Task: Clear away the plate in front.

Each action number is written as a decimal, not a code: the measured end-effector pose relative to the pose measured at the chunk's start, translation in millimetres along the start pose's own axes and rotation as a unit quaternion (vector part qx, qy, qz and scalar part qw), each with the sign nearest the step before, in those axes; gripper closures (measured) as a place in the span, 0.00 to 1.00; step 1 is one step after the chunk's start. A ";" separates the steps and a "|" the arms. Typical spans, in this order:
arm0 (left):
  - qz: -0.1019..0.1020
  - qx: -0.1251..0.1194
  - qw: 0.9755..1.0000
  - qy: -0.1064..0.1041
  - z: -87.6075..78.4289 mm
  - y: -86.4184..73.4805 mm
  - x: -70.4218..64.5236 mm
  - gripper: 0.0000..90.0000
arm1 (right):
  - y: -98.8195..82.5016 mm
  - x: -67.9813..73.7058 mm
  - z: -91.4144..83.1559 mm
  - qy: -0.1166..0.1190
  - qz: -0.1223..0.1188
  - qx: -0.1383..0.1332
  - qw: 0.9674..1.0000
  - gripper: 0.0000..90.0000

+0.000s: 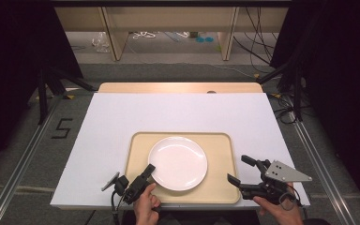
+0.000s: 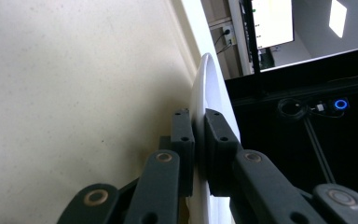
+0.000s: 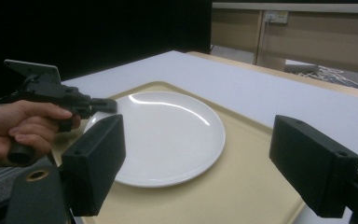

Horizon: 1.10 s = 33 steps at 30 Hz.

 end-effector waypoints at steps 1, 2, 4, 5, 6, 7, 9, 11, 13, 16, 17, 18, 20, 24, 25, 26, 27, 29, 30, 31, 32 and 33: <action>0.008 0.000 1.000 0.004 0.5 -0.5 0.1 0.93 | -0.4 0.1 -0.3 -0.001 0.002 0.006 1.000 0.21; 0.011 -0.002 1.000 0.006 1.6 -0.9 -1.5 0.93 | -0.4 0.1 -0.3 -0.001 0.002 0.006 1.000 0.21; 0.018 0.000 1.000 0.012 2.7 -2.2 -2.0 0.94 | -0.5 0.9 2.0 0.004 0.005 -0.006 1.000 0.21; 0.026 0.000 1.000 0.016 3.0 -3.0 -2.2 0.94 | -0.4 0.7 1.6 0.002 0.003 -0.002 1.000 0.21; 0.035 -0.002 0.999 0.020 2.6 -4.0 -2.3 0.95 | 0.1 -0.2 1.4 0.002 -0.004 -0.001 1.000 0.22; 0.040 -0.002 0.999 0.025 2.6 -4.7 -2.0 0.95 | 0.2 -0.4 2.2 0.001 -0.004 -0.005 1.000 0.22; 0.038 0.001 0.999 0.024 2.9 -5.9 -2.4 0.95 | -0.6 -1.1 2.3 -0.001 -0.007 -0.002 1.000 0.22; 0.053 0.000 0.998 0.032 3.4 -7.8 -3.6 0.95 | -1.3 -0.8 1.3 0.000 0.000 0.008 1.000 0.22; 0.063 -0.004 0.997 0.041 3.0 -9.7 -4.9 0.95 | -0.9 -1.4 1.2 -0.001 -0.006 0.006 1.000 0.22; 0.088 -0.017 0.994 0.060 2.6 -10.9 -7.1 0.87 | -0.4 -0.7 1.9 0.002 0.001 -0.004 1.000 0.22; 0.099 -0.016 0.993 0.067 3.1 -10.6 -7.9 0.82 | -0.5 -1.0 1.3 0.006 -0.002 0.002 1.000 0.22; 0.109 -0.017 0.991 0.075 3.7 -10.4 -8.3 0.77 | -0.8 -1.2 0.9 0.004 -0.002 0.004 1.000 0.22; 0.126 -0.026 0.988 0.085 3.7 -8.8 -9.0 0.68 | -1.3 -0.2 0.6 0.004 0.006 0.004 1.000 0.22; 0.140 -0.026 0.986 0.083 1.9 -3.6 -10.9 0.52 | -1.7 -0.8 1.1 -0.005 0.003 0.003 1.000 0.22; 0.146 -0.027 0.985 0.084 0.1 -2.9 -12.1 0.48 | -1.7 -0.8 1.4 -0.002 0.003 0.002 1.000 0.22; 0.157 -0.030 0.983 0.086 -1.1 -2.6 -13.7 0.44 | -1.6 -0.4 1.7 0.001 0.005 0.003 1.000 0.22; 0.168 -0.033 0.981 0.089 -2.0 -2.1 -15.3 0.42 | -2.0 -0.4 0.8 0.003 0.004 0.012 1.000 0.22; 0.174 -0.033 0.981 0.082 -3.3 -0.4 -18.7 0.38 | -2.3 0.0 1.4 0.000 0.004 0.010 1.000 0.22; 0.176 -0.029 0.981 0.078 -3.2 0.0 -20.9 0.36 | -2.2 0.1 1.4 0.001 0.005 0.010 1.000 0.22; 0.185 -0.029 0.979 0.077 -3.4 0.1 -23.0 0.33 | -2.1 0.0 1.5 0.001 0.005 0.010 1.000 0.22; 0.191 -0.033 0.978 0.076 -3.9 0.0 -25.4 0.33 | -2.1 0.0 1.5 0.001 0.005 0.010 1.000 0.22; 0.197 -0.032 0.977 0.074 -4.4 -0.1 -27.2 0.31 | -1.9 -0.7 2.2 0.003 -0.002 0.007 1.000 0.22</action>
Point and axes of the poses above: each handheld gripper's, and its own axes: z roughly forward along the jaws, y roughly out of its top, x roughly to its left, the point moved 5 cm from there along z, roughly forward along the jaws, and after that the axes turned 10 degrees about y, right-handed, at the moved point
